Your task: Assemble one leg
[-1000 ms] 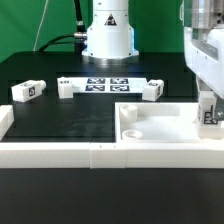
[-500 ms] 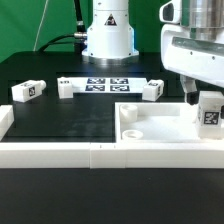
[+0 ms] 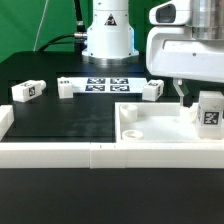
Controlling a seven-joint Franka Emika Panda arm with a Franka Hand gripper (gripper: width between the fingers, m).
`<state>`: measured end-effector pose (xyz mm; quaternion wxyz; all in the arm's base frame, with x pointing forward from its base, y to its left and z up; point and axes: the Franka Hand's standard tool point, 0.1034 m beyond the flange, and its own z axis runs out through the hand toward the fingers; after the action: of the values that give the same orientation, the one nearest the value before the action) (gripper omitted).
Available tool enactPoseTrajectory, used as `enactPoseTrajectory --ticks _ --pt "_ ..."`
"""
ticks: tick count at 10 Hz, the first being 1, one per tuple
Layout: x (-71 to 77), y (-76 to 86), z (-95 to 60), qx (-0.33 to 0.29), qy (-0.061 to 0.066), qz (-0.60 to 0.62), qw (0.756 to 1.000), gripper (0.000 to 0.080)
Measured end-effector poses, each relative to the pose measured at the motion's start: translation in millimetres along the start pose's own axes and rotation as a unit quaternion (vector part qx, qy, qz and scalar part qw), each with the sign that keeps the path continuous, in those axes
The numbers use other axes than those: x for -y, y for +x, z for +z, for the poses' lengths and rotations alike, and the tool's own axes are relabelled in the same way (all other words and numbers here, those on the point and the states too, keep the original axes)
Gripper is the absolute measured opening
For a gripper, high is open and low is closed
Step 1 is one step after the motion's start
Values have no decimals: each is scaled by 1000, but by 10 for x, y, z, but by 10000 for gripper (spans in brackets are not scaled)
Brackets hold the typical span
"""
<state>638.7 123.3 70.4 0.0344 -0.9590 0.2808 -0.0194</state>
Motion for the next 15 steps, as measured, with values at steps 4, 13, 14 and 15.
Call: enactPoseTrajectory --ticks 4,13,14,15 --pt "-27 29 -2 -6 -9 -173 985 649" --pt "-56 59 2 -13 -17 -243 970 290" --pt "-57 59 3 -12 -17 -243 970 290" --pt "-63 60 12 -14 -14 -212 977 290"
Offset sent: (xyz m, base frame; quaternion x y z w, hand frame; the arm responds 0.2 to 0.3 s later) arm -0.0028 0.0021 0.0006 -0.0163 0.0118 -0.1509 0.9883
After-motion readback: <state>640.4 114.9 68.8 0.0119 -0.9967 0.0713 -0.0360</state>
